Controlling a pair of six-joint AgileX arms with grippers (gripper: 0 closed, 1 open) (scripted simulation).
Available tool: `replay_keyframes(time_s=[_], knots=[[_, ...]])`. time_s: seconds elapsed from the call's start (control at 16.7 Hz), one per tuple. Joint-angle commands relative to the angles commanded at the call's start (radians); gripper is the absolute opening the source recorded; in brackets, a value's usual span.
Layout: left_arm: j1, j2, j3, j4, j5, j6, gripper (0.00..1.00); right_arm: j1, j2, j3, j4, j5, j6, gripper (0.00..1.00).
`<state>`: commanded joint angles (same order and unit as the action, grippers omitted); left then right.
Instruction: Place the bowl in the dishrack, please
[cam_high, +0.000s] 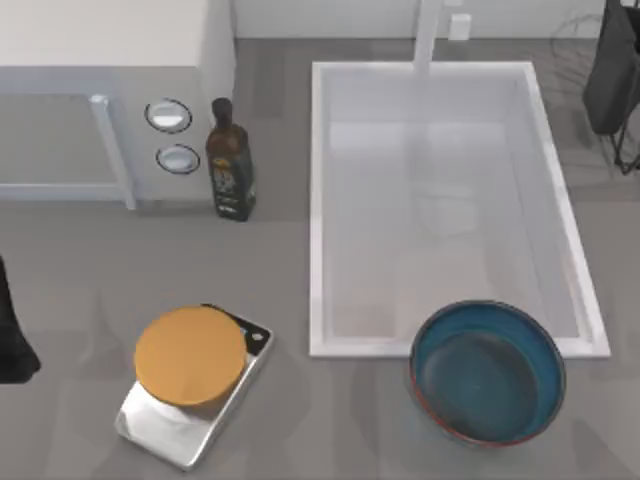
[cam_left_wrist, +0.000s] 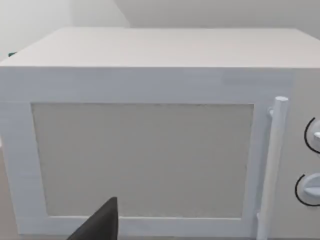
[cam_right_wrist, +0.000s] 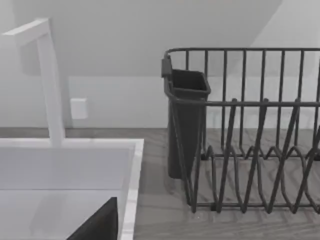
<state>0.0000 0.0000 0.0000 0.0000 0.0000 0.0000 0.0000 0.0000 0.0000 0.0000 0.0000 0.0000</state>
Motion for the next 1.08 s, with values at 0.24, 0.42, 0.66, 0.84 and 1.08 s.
replay_keyframes(time_s=[0.24,0.42,0.66,0.84,1.08], knots=[[0.0,0.0,0.0,0.0,0.0,0.0,1.0,0.016,0.034,0.033,-0.032,0.0,0.015,1.0],[0.0,0.0,0.0,0.0,0.0,0.0,1.0,0.067,0.162,0.152,-0.145,0.004,0.067,1.0],[0.0,0.0,0.0,0.0,0.0,0.0,1.0,0.168,0.479,0.387,-0.381,0.013,0.172,1.0],[0.0,0.0,0.0,0.0,0.0,0.0,1.0,0.254,0.777,0.579,-0.587,0.02,0.261,1.0],[0.0,0.0,0.0,0.0,0.0,0.0,1.0,0.364,1.122,0.822,-0.84,0.026,0.372,1.0]])
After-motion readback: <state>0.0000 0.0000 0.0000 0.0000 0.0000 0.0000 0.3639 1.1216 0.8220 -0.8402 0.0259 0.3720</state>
